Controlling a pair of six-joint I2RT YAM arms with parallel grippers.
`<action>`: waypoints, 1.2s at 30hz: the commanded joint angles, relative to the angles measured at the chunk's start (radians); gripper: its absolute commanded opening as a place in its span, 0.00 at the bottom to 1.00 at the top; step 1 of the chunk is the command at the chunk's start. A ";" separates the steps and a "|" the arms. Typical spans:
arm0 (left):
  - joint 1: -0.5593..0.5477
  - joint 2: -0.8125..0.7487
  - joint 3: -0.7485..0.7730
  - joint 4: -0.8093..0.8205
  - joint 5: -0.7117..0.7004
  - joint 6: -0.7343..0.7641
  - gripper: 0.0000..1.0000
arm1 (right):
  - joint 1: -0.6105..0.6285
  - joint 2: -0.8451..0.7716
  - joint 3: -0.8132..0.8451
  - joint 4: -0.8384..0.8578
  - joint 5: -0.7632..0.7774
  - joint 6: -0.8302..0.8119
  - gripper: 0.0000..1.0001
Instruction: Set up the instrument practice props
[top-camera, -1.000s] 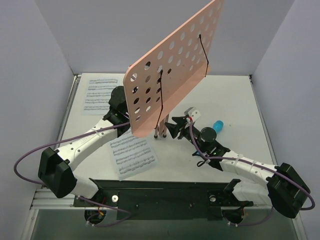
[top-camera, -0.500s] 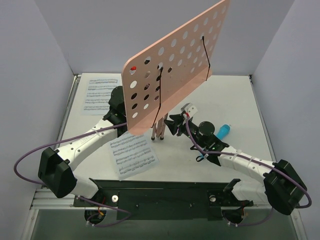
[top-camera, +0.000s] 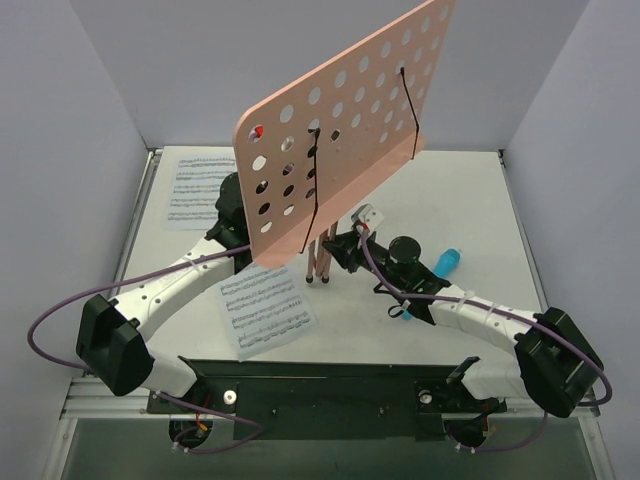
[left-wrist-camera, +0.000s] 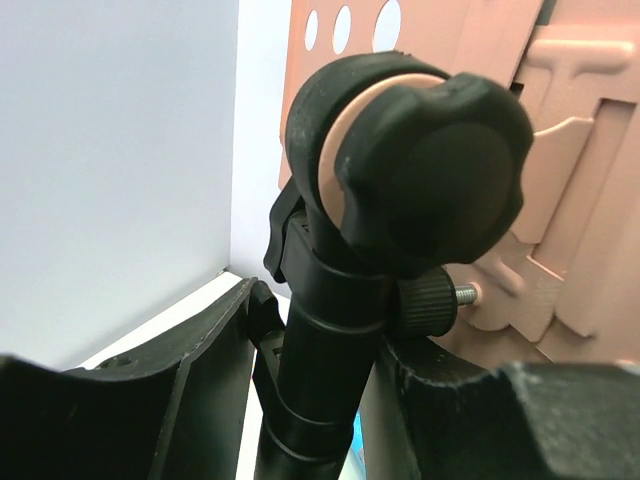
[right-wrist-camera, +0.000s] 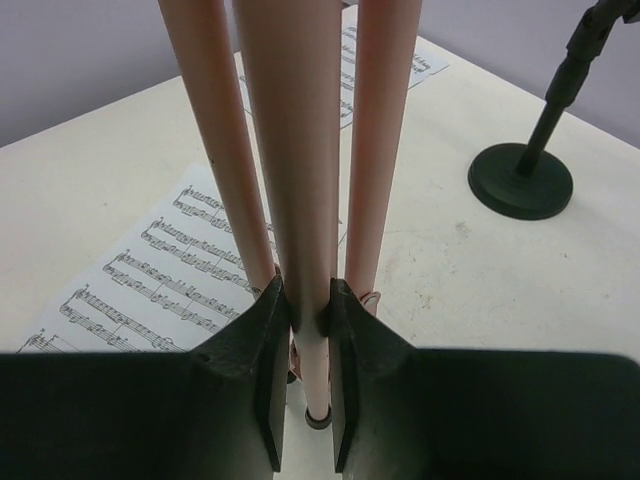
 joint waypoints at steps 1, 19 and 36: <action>0.014 -0.067 0.070 0.310 0.009 -0.041 0.00 | -0.006 -0.042 0.070 -0.059 0.035 0.046 0.00; 0.108 0.019 0.216 0.117 0.254 0.109 0.00 | -0.006 -0.260 0.104 -0.512 0.202 -0.030 0.00; 0.039 0.043 0.389 -0.285 0.205 0.499 0.00 | -0.003 -0.292 0.214 -0.749 0.362 -0.086 0.00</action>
